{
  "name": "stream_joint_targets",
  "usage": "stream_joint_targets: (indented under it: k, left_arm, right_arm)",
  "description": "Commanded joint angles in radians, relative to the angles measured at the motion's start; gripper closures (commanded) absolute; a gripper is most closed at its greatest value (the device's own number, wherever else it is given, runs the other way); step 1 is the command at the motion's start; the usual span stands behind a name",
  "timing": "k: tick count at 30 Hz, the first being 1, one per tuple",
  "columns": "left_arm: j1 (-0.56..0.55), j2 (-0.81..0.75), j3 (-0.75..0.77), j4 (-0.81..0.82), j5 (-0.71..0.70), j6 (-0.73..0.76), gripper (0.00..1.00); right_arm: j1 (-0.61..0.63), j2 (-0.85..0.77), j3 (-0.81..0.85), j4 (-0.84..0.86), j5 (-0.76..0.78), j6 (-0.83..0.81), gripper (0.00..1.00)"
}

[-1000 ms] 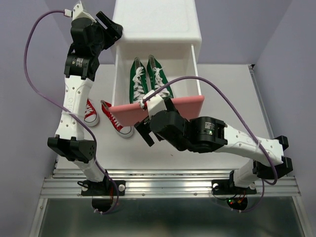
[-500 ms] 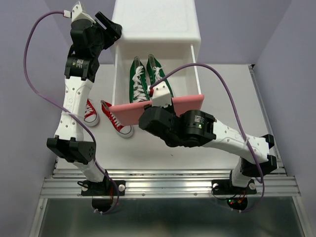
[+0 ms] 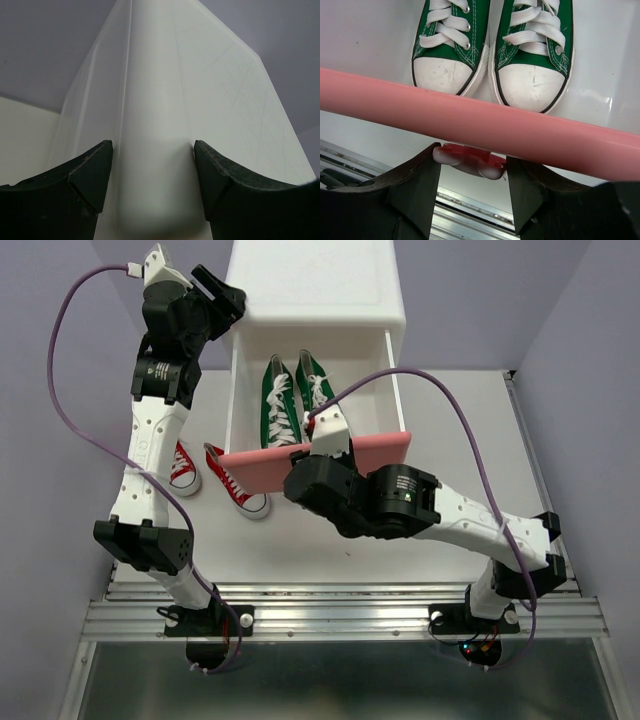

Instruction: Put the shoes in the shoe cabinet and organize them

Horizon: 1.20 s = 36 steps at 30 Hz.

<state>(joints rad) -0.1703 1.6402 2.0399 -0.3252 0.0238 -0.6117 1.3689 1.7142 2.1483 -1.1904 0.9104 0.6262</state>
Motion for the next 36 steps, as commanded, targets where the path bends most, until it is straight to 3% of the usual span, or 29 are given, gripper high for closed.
stream_joint_targets:
  k: [1, 3, 7, 24, 32, 36]
  left_arm:
    - [-0.026, 0.035, -0.067, -0.212, 0.105, 0.046, 0.38]
    - [-0.026, 0.032, -0.073, -0.206, 0.108, 0.041, 0.39]
    - [-0.026, 0.027, -0.078, -0.195, 0.116, 0.036, 0.39]
    - [-0.026, -0.002, -0.15, -0.149, 0.148, 0.009, 0.39]
    - [-0.026, -0.003, -0.155, -0.14, 0.15, 0.007, 0.38]
    - [-0.026, 0.001, -0.144, -0.141, 0.154, 0.006, 0.38]
  right_arm:
    - [-0.079, -0.109, -0.155, 0.504, 0.027, 0.069, 0.99]
    - [-0.079, -0.154, -0.23, 0.65, 0.005, 0.033, 0.99]
    - [-0.079, -0.145, -0.206, 0.66, 0.038, -0.005, 0.99]
    - [-0.079, -0.243, -0.34, 1.037, -0.016, -0.06, 0.99]
    - [-0.102, -0.223, -0.344, 1.026, 0.128, -0.104, 0.99]
    - [-0.191, -0.205, -0.359, 1.02, 0.033, -0.117, 0.99]
